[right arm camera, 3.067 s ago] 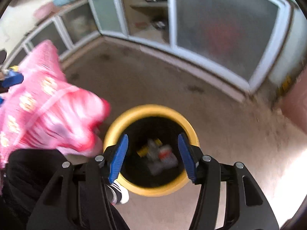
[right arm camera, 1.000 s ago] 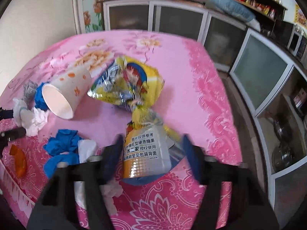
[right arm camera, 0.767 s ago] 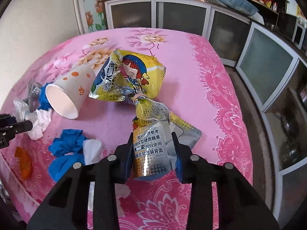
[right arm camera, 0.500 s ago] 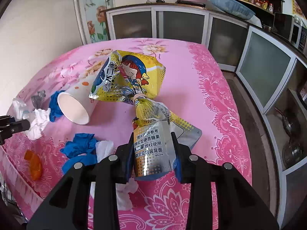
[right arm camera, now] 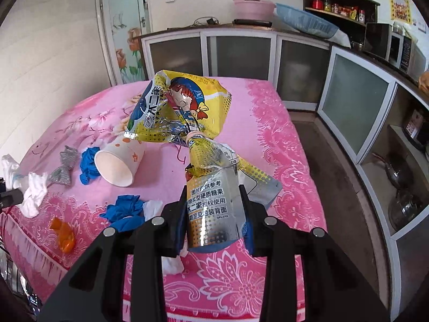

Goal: Collect trash
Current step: 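Grasp the white tissue with the left tool while the right tool grasps the yellow chip bag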

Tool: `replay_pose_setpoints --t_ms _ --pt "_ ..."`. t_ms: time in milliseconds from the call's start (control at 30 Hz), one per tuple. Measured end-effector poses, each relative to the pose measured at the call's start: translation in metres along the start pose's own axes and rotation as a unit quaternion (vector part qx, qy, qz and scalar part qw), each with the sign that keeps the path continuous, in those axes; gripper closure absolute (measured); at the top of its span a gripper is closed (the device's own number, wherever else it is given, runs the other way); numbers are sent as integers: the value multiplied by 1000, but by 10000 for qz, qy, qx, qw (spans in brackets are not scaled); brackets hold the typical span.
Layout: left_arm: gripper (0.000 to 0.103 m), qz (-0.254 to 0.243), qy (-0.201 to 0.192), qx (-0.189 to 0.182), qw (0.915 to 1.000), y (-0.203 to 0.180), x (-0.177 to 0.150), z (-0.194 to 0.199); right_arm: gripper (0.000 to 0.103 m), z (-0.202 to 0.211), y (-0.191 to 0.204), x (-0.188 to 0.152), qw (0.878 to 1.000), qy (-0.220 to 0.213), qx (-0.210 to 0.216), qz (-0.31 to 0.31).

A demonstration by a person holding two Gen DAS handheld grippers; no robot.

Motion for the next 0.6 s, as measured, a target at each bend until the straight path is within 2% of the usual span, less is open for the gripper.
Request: replay_pose_setpoints --t_ms 200,367,467,600 --pt "72 -117 -112 -28 9999 -4 -7 24 71 35 7 -11 9997 -216 58 -73" --pt "72 -348 -213 -247 9989 -31 -10 37 71 81 5 -32 9990 -395 -9 -221" --pt "72 -553 -252 -537 9967 -61 -14 42 70 113 -6 -52 9980 -479 -176 -381" --pt "71 -811 -255 -944 9919 -101 -21 44 70 162 -27 -95 9947 -480 -647 -636"
Point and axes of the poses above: each gripper's, at about its wrist camera, not at the fingertips, and z roughly against the way its jaws point, y to its left, x to its top, the point moved 4 cm from there along -z, roughly the way its jaws point, and after that the axes turned 15 degrees about x, right-handed, at the moved point
